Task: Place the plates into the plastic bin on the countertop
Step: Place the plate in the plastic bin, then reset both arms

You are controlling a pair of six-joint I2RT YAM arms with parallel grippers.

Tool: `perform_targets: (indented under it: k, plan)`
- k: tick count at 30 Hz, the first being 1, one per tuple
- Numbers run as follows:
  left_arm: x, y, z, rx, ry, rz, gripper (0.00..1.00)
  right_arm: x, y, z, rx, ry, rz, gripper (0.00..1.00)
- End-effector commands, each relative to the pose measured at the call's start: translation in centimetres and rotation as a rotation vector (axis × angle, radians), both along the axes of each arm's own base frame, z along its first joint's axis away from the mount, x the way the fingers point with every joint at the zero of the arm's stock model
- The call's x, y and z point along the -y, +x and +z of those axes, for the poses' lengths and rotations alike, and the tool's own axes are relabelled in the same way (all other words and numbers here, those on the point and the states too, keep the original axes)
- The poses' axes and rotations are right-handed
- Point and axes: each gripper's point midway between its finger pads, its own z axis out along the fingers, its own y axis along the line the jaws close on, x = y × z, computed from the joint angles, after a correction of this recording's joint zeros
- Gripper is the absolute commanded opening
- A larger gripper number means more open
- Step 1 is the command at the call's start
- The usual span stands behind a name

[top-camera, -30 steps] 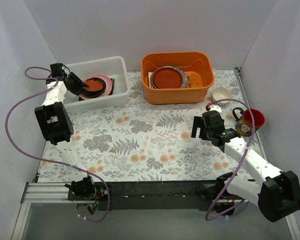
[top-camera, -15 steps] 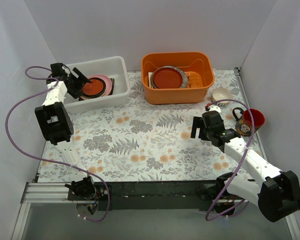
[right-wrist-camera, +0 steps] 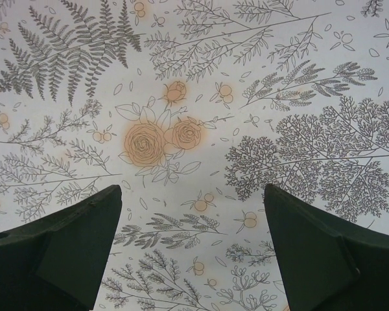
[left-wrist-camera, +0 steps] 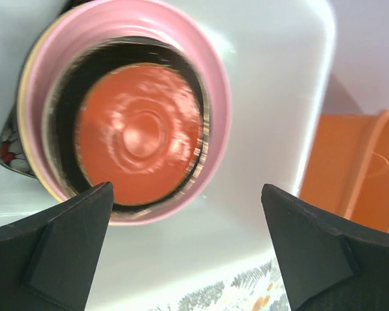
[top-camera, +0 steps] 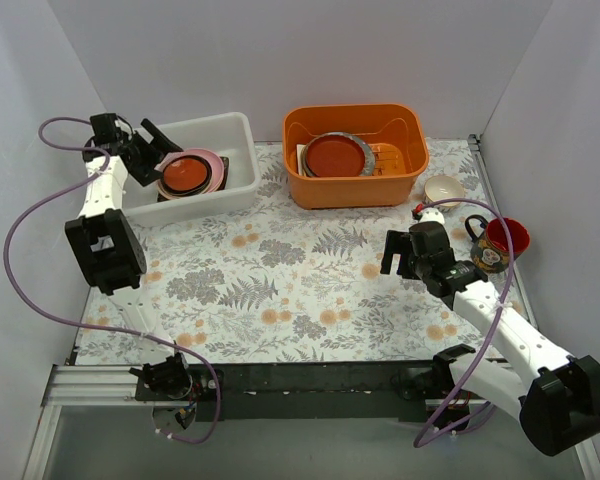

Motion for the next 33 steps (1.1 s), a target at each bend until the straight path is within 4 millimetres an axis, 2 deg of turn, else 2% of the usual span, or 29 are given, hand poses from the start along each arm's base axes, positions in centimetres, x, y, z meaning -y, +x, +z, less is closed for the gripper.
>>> perform_targets:
  k: [1, 3, 6, 7, 11, 15, 16, 19, 21, 22, 25, 27, 33]
  plan:
    - [2.4, -1.8, 10.7, 0.221, 0.006, -0.113, 0.98, -0.3, 0.5, 1.3, 0.057, 0.022, 0.020, 0.98]
    - [3.7, -2.8, 12.6, 0.262, -0.007, -0.162, 0.98, -0.4, 0.5, 1.3, 0.057, 0.024, 0.024, 0.98]
    - [5.5, -3.8, 13.9, 0.293, 0.018, -0.211, 0.98, -0.5, 0.4, 1.7, 0.055, 0.029, 0.030, 0.98]
    - [6.5, -4.5, 14.9, 0.308, 0.024, -0.232, 0.98, -0.5, 0.3, 1.7, 0.054, 0.031, 0.030, 0.98]
    - [8.8, -6.3, 16.9, 0.342, 0.063, -0.302, 0.98, -0.8, 0.2, 2.8, 0.079, 0.041, 0.056, 0.98]
    - [11.6, -8.2, 18.2, 0.360, 0.094, -0.389, 0.98, -0.9, 0.0, 3.7, 0.111, 0.062, 0.070, 0.98]
    - [13.1, -8.9, 18.0, 0.350, 0.082, -0.433, 0.98, -1.0, 0.0, 3.9, 0.117, 0.068, 0.071, 0.98]
    - [15.9, -11.2, 17.7, 0.356, 0.060, -0.528, 0.98, -1.3, -0.2, 4.6, 0.137, 0.094, 0.081, 0.98]
    - [16.6, -12.7, 16.6, 0.336, 0.063, -0.539, 0.98, -1.4, -0.4, 4.8, 0.141, 0.099, 0.095, 0.98]
    - [17.6, -13.2, 16.3, 0.341, 0.070, -0.557, 0.98, -1.4, -0.5, 4.9, 0.139, 0.098, 0.099, 0.98]
    - [18.2, -14.8, 15.0, 0.317, 0.137, -0.561, 0.98, -1.1, -0.9, 5.2, 0.136, 0.080, 0.112, 0.98]
    - [17.5, -15.0, 14.4, 0.302, 0.224, -0.529, 0.98, -1.0, -1.1, 5.5, 0.143, 0.071, 0.119, 0.98]
    - [17.9, -18.7, 12.7, 0.271, 0.307, -0.502, 0.98, -0.5, -2.1, 5.3, 0.133, 0.063, 0.120, 0.98]
